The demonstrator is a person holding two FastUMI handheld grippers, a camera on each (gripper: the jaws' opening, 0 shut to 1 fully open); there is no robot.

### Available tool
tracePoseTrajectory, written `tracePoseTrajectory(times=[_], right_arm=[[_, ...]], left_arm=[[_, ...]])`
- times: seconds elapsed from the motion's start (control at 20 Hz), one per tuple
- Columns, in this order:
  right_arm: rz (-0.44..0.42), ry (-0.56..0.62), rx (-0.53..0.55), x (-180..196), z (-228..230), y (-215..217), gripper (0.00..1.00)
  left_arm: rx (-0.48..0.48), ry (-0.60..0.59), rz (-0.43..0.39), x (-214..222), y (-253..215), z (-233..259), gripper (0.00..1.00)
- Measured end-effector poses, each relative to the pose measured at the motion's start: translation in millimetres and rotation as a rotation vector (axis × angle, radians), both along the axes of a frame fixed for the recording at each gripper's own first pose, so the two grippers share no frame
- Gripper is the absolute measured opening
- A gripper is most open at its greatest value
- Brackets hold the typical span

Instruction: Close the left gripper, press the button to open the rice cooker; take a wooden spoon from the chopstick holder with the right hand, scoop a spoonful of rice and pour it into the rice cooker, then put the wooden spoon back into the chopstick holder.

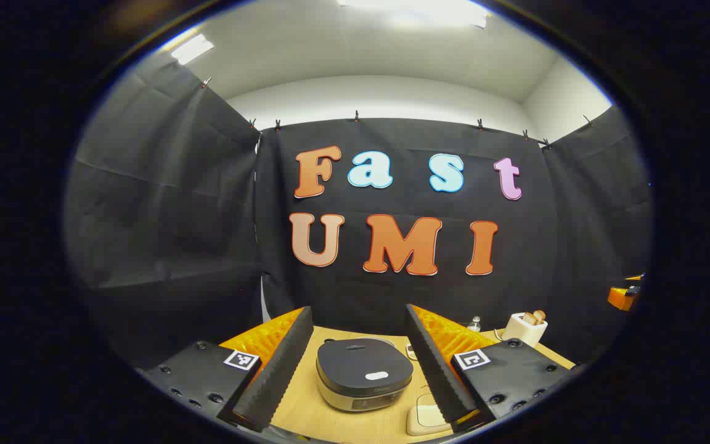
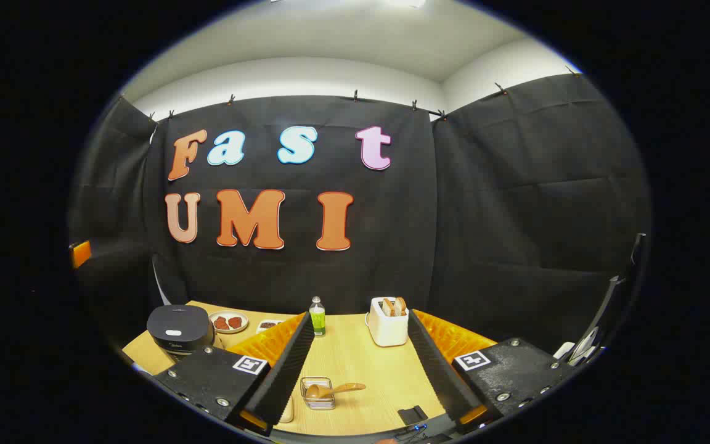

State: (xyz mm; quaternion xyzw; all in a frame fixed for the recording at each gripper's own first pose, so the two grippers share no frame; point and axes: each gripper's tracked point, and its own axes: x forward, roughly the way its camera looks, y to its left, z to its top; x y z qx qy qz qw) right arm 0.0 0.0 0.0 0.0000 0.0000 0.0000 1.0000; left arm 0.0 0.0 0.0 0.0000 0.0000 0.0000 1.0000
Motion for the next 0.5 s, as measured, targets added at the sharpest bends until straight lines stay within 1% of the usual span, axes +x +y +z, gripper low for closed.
tracePoseTrajectory(times=[0.15, 0.35, 0.5], right_arm=[[0.020, 0.007, 0.015, 3.6, 0.4, 4.4, 0.95], [0.047, -0.005, 0.015, 4.6, 4.0, 10.1, 0.95], [0.056, -0.010, 0.005, 6.0, 4.7, 10.9, 0.95]], left_arm=[[-0.010, -0.001, 0.014, -0.8, 0.4, 2.1, 0.97], [0.002, -0.030, 0.036, -3.0, 4.3, 13.1, 0.99], [0.017, -0.047, 0.030, -4.7, 3.7, 21.0, 1.00]])
